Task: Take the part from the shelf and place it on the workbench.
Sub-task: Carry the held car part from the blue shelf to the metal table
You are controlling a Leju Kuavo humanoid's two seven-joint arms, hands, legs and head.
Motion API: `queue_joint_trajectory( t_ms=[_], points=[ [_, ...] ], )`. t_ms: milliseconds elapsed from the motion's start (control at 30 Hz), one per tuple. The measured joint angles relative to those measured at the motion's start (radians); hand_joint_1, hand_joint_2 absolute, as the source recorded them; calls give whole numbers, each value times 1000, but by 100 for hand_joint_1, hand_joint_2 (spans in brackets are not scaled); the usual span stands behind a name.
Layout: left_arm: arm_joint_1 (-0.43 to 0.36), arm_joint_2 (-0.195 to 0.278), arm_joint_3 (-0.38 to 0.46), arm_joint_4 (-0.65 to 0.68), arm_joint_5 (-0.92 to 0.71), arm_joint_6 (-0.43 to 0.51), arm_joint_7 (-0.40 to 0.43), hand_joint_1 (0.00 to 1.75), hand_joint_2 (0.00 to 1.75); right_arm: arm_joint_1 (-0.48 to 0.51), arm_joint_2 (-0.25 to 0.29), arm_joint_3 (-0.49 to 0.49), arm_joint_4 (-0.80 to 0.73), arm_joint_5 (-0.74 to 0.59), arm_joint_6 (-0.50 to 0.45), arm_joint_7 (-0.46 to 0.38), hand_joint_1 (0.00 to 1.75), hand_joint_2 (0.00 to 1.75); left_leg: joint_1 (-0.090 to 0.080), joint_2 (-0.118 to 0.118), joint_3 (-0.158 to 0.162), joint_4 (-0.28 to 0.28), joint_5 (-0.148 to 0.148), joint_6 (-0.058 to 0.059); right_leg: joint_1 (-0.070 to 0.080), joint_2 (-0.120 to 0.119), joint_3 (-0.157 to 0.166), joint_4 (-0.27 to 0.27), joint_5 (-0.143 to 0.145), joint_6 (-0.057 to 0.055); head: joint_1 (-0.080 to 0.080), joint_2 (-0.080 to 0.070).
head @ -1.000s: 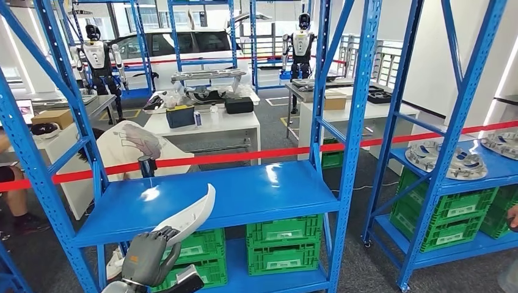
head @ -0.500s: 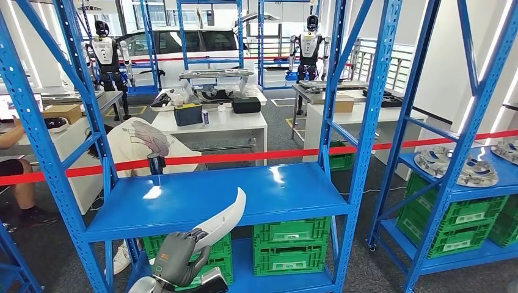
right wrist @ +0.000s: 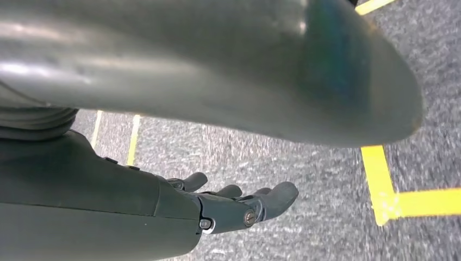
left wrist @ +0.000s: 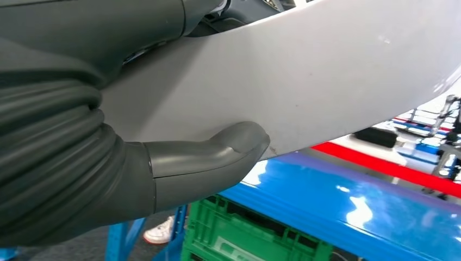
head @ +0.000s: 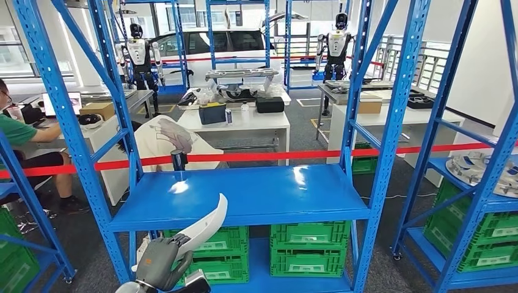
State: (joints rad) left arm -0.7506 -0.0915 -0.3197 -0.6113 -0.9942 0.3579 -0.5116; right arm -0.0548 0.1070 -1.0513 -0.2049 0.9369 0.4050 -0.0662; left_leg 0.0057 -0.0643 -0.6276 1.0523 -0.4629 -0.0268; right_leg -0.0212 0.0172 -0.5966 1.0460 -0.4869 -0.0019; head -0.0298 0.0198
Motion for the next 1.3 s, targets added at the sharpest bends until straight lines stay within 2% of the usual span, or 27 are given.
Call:
queue_joint_trajectory(
  t_ms=[67, 133, 167, 200, 233, 300, 367, 400, 467, 533, 600, 633, 667, 700, 733, 767, 833, 900, 933, 1000, 1033, 1100, 1133, 1200, 1233, 1267, 1300],
  points=[
    [-3, 4, 0, 5, -2, 1, 2, 175, 175, 0, 0, 0, 0, -1, 0, 0, 0, 0, 0, 37, -40, 79, -44, -8, 0, -16, 2, -4, 2, -11, -1, 0],
    [-5, 4, 0, 11, -3, 3, 7, 175, 175, 1, 0, 0, 0, -1, 0, -1, 0, 0, 1, 53, -98, 202, -95, -12, 2, -32, 2, -4, 1, -16, -2, 0],
    [-4, 4, 0, 15, -4, 5, 9, 175, 175, 1, 0, 0, 0, -1, 0, -2, 0, 0, 1, 54, -116, 239, -103, -13, 3, -41, 2, -4, 0, -17, -2, 0],
    [-3, 5, 0, 19, -5, 6, 11, 175, 175, 1, 0, 0, 0, 0, 0, -4, 0, 0, 1, 55, -119, 246, -94, -12, 4, -49, 3, -4, -1, -18, -2, 0],
    [-3, 6, 0, 21, -5, 7, 12, 175, 175, 1, 0, 0, 0, 2, 0, -6, 0, 0, 1, 58, -102, 214, -69, -10, 4, -56, 4, -4, -1, -18, -2, 0],
    [-5, 8, 0, 23, -5, 9, 15, 175, 175, 1, 0, 0, 0, 5, 0, -9, 0, 0, -4, 89, -34, 84, -13, -1, 7, -71, 8, -4, -4, -14, -2, 0],
    [-9, 8, 0, 23, -5, 12, 17, 175, 175, 1, 0, 0, 0, 8, 0, -11, 0, 0, -14, 118, 11, -5, 8, 12, 10, -85, 11, -4, -7, -6, -1, 0],
    [-9, 9, 0, 23, -5, 14, 19, 175, 175, 1, 0, 0, 0, 9, 0, -12, 0, 0, -18, 120, 14, -15, 5, 17, 12, -94, 12, -5, -8, -1, 0, 0],
    [-7, 12, 0, 22, -7, 17, 20, 175, 175, 1, 0, 0, 0, 12, 0, -12, 0, 0, -17, 98, 14, -21, 11, 28, 11, -108, 15, -6, -11, 9, 1, 0],
    [-7, 15, 0, 22, -8, 19, 22, 175, 175, -1, 0, 0, 0, 14, 2, -12, 0, 0, -12, 78, 18, -30, 18, 39, 8, -82, 3, 26, -34, 19, 1, 0],
    [-6, 14, 0, 22, -10, 20, 23, 175, 175, -1, -1, 0, 0, 14, 9, -12, 0, 0, -9, 60, 20, -34, 21, 46, 6, -39, -46, 132, -89, 24, 1, 0],
    [-4, 13, 0, 23, -10, 20, 23, 175, 175, 0, -1, 0, 0, 13, 13, -13, 0, 0, -9, 51, 19, -33, 21, 48, 6, -29, -78, 197, -115, 25, 2, 0],
    [-1, 12, 0, 24, -11, 20, 22, 175, 175, 1, -1, 0, 0, 13, 14, -13, 0, 0, -10, 40, 19, -32, 20, 49, 6, -25, -104, 245, -127, 26, 2, 0],
    [1, 12, 0, 25, -11, 19, 22, 175, 175, 2, -2, 0, 0, 12, 14, -13, 0, 0, -9, 28, 19, -30, 20, 49, 6, -23, -114, 258, -119, 27, 2, 0],
    [3, 11, 0, 26, -11, 18, 21, 175, 175, 2, -2, 0, 0, 10, 14, -13, 0, 0, -9, 16, 18, -27, 20, 48, 6, -21, -107, 236, -95, 26, 2, 0],
    [2, 11, 0, 26, -11, 15, 20, 175, 175, 3, -2, 0, 0, 9, 14, -12, 0, 0, -7, 4, 18, -24, 18, 46, 4, -14, -83, 181, -59, 26, 2, 0],
    [-1, 7, 0, 26, -12, 10, 19, 175, 175, 2, -2, -1, 0, 6, 14, -12, 0, 0, -6, -15, 15, -16, 15, 39, -1, 20, -29, 61, -11, 26, 2, 0],
    [-6, 0, 0, 26, -15, 4, 17, 175, 175, 2, -2, -1, 0, 4, 14, -9, 0, 0, -6, -32, 8, -10, 14, 29, -4, 47, -7, 11, -6, 23, 2, 0],
    [-8, -4, 0, 27, -18, 0, 15, 175, 175, 2, -2, -2, 0, 1, 14, -6, 0, 0, -6, -41, 6, -11, 15, 22, -2, 47, -5, 8, -8, 19, 2, 0],
    [-12, -14, 0, 30, -22, -9, 12, 175, 175, 0, -1, -6, 0, -6, 14, 2, 0, 0, -2, -54, 0, -15, 20, 10, 1, 28, -1, 4, -5, 5, 2, 0],
    [-14, -19, 0, 32, -23, -12, 12, 175, 175, 0, 0, -9, 0, -8, 14, 6, 0, 0, -3, -40, -5, -10, 17, 5, 2, 18, 2, 1, -2, -2, 1, 0],
    [-22, -31, 0, 36, -25, -16, 18, 175, 175, -1, 1, -14, 0, -11, 14, 11, 0, 0, -4, 12, -36, 49, -18, -2, 2, -3, 6, -6, 2, -14, 0, 0],
    [-25, -39, -1, 38, -25, -16, 20, 175, 175, 0, 1, -17, 0, -12, 13, 13, 0, 0, -5, 39, -62, 106, -48, -5, 4, -13, 7, -7, 2, -17, -1, 0],
    [-29, -52, -1, 42, -26, -20, 23, 175, 175, 1, 1, -23, 0, -12, 12, 17, 0, 0, -3, 54, -117, 225, -94, -8, 6, -37, 7, -7, 0, -21, -1, 0],
    [-29, -56, -1, 45, -26, -22, 25, 175, 175, 1, 1, -24, 0, -11, 12, 20, 0, 0, -3, 55, -129, 251, -95, -8, 7, -48, 8, -7, -1, -22, -1, 0],
    [-28, -60, -2, 46, -26, -24, 27, 175, 175, 1, 1, -25, 0, -10, 12, 21, 0, 0, -3, 58, -123, 240, -79, -6, 8, -58, 9, -7, -2, -23, -1, 0],
    [-28, -62, -2, 46, -26, -24, 29, 175, 175, 1, 1, -25, 0, -9, 12, 21, 0, 0, -4, 65, -99, 196, -50, -2, 9, -67, 11, -7, -4, -23, -1, 0]
  ],
)
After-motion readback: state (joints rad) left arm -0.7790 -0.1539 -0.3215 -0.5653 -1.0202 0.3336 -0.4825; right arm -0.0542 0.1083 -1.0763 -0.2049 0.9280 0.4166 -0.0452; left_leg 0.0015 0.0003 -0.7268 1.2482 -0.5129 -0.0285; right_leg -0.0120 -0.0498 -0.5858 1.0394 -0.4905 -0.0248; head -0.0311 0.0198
